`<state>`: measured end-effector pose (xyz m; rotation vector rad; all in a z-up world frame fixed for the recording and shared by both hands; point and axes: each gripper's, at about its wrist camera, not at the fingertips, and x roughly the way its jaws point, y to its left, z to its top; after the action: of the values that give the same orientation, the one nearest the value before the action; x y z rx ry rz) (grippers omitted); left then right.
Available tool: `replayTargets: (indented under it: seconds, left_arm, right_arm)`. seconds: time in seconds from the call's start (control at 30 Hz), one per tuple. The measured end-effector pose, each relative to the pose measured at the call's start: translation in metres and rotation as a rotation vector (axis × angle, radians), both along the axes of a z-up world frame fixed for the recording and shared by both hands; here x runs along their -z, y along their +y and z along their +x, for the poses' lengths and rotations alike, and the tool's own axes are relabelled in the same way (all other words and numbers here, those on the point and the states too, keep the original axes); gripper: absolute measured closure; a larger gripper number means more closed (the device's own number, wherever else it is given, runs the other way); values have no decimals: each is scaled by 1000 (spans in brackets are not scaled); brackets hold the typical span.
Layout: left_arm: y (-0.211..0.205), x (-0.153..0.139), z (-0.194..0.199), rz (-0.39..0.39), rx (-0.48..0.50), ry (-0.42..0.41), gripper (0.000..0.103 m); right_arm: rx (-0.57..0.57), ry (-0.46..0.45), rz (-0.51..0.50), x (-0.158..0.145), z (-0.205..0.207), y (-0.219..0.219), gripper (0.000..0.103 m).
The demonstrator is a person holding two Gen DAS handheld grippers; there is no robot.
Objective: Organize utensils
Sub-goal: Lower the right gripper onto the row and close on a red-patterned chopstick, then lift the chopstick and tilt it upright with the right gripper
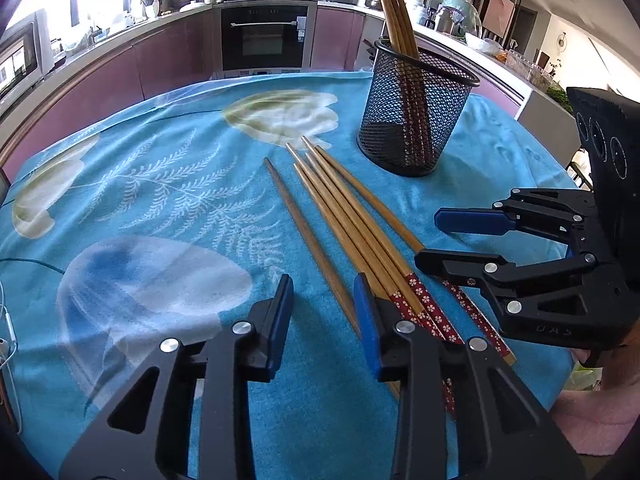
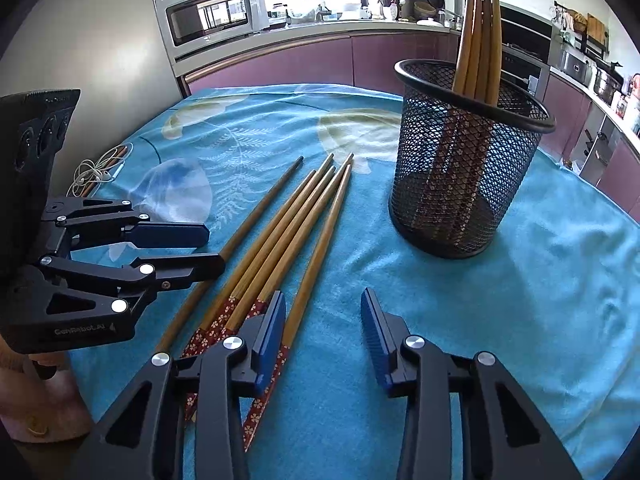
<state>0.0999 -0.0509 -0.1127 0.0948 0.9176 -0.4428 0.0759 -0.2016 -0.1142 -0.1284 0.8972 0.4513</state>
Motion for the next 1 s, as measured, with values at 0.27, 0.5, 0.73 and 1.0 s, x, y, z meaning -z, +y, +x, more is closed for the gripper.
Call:
replayTargets:
  seconds: [0.27,0.5,0.73,1.0]
  left_arm:
    - [-4,1,13,9,-13,7,76]
    - [-6,1,20,3,-36,14,85]
    - [-6,2,22,3,-52,13,85]
    - [-5,2,21,-5,-91,6,91]
  right_arm:
    - [12,-4,-8,0,9,4,76]
    - [31,-1,5,0,17,5,83]
    - [59,24,56,1,22,-4,94]
    - [80,47,125,2,22,-14,97]
